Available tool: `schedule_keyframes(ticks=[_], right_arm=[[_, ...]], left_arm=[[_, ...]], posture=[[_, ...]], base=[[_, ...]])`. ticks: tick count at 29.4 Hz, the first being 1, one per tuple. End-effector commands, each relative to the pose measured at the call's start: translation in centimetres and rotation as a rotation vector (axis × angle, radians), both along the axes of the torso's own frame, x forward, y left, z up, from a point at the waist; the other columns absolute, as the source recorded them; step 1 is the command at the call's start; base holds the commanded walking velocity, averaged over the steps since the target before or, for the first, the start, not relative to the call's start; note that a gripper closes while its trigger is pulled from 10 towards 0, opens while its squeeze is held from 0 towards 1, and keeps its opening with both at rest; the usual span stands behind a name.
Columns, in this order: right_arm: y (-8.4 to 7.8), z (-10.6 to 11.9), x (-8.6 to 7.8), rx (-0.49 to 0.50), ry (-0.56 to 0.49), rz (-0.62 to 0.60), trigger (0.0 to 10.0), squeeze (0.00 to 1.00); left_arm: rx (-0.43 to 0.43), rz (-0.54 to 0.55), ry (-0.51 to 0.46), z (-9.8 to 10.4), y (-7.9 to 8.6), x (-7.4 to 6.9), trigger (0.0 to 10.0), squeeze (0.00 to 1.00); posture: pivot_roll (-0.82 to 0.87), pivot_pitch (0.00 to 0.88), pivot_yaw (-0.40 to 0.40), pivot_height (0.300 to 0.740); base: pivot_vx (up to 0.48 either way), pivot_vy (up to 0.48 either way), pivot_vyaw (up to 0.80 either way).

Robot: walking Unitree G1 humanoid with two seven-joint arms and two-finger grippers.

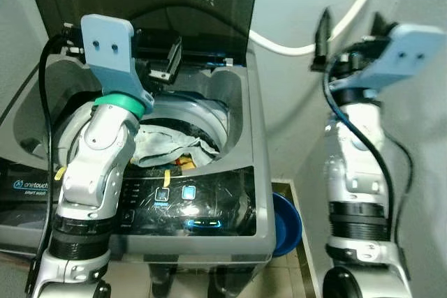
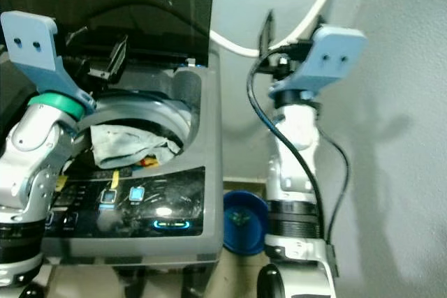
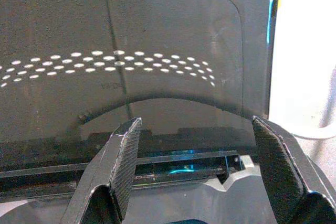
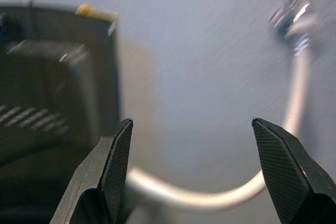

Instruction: Clothes washing

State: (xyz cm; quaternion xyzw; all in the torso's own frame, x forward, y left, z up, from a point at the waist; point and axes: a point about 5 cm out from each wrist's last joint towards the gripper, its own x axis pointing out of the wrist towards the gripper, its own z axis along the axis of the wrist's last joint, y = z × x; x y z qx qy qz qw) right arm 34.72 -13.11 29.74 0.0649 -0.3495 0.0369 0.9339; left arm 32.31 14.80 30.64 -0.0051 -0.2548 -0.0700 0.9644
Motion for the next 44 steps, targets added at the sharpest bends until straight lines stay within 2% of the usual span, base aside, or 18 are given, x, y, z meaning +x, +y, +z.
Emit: schedule_keyframes(ticks=[1,7,16,44], right_arm=[[0.9,-0.2,0.1,0.003,0.029,0.037,10.0,0.0],[1.4,-0.3,0.1,-0.001,0.038,0.048,10.0,0.0],[1.9,-0.6,0.1,-0.011,0.048,0.07,10.0,0.0],[2.4,-1.1,0.3,-0.104,0.065,0.074,10.0,0.0]], left_arm=[[-0.017,0.024,0.01,-0.2,0.4,0.3,10.0,0.0],[-0.018,0.031,0.008,-0.4,0.4,0.3,10.0,0.0],[-0.016,0.034,0.009,-0.6,0.3,0.3,10.0,0.0],[-0.017,0.029,0.009,-0.9,-0.2,0.9,10.0,0.0]], posture=[[0.13,0.0,0.002,0.74],[0.13,0.0,-0.005,0.74],[0.13,0.005,-0.009,0.74],[0.12,0.005,-0.007,0.74]], base=[[0.0,0.0,0.0],[0.0,0.0,0.0],[-0.28,0.0,0.0],[-0.409,0.0,0.0]])
